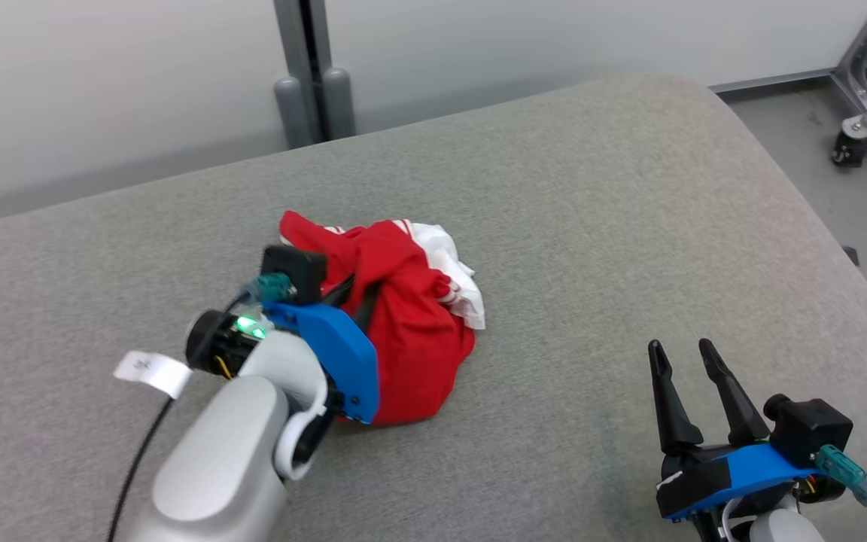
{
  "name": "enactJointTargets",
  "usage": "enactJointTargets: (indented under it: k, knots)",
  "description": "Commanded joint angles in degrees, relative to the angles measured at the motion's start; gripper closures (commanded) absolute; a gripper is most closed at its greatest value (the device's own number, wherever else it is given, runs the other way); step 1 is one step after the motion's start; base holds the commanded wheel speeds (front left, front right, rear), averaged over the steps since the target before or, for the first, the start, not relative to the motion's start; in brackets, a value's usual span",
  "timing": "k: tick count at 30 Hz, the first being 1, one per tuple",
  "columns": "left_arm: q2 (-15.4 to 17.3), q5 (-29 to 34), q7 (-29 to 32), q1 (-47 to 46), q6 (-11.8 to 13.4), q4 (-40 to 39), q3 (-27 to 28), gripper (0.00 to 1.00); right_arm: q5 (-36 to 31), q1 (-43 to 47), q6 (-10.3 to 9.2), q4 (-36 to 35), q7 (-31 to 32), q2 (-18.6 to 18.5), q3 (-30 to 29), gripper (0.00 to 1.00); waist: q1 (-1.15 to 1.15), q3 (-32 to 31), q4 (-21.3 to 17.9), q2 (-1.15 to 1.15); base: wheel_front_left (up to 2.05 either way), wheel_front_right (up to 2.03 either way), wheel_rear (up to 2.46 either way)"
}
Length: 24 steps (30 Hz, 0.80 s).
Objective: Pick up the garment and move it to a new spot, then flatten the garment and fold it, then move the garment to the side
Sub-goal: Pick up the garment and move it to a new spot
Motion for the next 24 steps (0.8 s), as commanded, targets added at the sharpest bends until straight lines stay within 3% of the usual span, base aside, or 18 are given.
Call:
enactJointTargets:
  k: [1, 10, 15, 20, 24]
  knots:
    - [-0.9, 0.2, -1.9, 0.9, -0.6, 0.8, -0.7, 0.00, -0.4, -0.1, 0.01, -0.1, -0.3, -0.2, 0.0, 0.00, 0.00, -0.2, 0.8, 0.00, 0.00, 0.00, 0.00]
    - [-2.2, -1.3, -16.8, 4.9, -2.7, 0.9, -1.8, 0.00, -1.7, 1.2, 0.01, 0.2, -0.1, -0.2, -0.7, 0.00, 0.00, -2.6, 5.9, 0.00, 0.00, 0.00, 0.00]
    - [-2.3, -4.1, -25.3, 9.0, -2.6, -0.6, 1.3, 0.00, -2.5, 1.9, 0.01, -0.6, 0.8, -0.2, -0.9, 0.00, 0.00, -4.4, 9.2, 0.00, 0.00, 0.00, 0.00]
    - [-1.5, -4.8, -29.0, 13.6, -1.7, -3.5, 5.4, 0.00, -2.9, 3.0, 0.01, -1.5, 1.8, -0.2, -1.3, 0.00, 0.00, -5.8, 12.0, 0.00, 0.00, 0.00, 0.00]
    - [-1.5, -2.0, -29.4, 17.3, 0.2, -8.2, 10.7, 0.00, -3.0, 4.0, 0.01, -2.2, 2.6, -0.2, -1.7, 0.00, 0.00, -6.8, 14.0, 0.00, 0.00, 0.00, 0.00]
